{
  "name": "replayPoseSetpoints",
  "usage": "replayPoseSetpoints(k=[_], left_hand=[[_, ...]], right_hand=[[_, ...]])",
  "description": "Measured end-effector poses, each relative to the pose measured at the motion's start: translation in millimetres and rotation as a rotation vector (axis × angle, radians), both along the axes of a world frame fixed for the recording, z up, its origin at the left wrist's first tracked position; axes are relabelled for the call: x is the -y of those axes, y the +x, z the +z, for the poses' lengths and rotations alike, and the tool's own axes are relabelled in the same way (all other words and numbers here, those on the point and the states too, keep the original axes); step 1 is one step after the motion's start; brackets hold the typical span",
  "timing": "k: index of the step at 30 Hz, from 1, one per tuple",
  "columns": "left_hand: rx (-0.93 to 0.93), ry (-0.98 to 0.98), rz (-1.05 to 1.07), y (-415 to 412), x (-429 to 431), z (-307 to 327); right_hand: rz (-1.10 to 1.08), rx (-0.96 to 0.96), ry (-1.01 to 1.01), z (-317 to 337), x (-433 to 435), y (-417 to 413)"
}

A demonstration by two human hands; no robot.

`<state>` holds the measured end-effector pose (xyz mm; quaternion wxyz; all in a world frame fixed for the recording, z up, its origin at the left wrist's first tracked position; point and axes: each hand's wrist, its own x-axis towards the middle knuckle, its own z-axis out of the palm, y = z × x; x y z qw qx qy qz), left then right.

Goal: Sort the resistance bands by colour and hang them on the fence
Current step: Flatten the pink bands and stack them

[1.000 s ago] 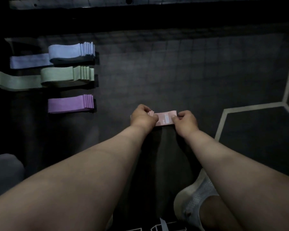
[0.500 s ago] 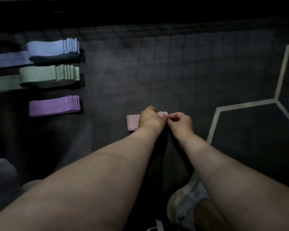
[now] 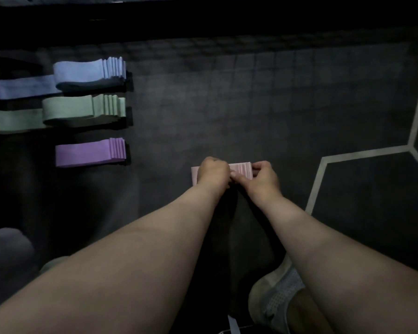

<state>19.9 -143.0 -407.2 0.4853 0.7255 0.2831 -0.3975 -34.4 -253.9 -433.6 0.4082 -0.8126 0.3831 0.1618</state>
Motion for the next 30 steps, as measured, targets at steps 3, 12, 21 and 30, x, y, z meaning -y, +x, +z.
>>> replayPoseSetpoints(k=[3, 12, 21, 30], left_hand=[[0.146, 0.201, -0.127, 6.4, -20.4, 11.8], [0.189, 0.296, -0.662, 18.3, -73.9, -8.0], [0.257, 0.265, -0.745, 23.2, -85.9, -10.5], [0.165, 0.313, -0.803, 30.4, -82.4, -10.7]], right_hand=[[0.003, -0.076, -0.027, 1.7, 0.2, 7.6], [0.021, -0.109, 0.034, 2.6, 4.1, 11.4], [0.124, -0.092, -0.039, 3.3, 1.0, 12.5], [0.128, -0.067, 0.076, 4.9, 3.0, 12.9]])
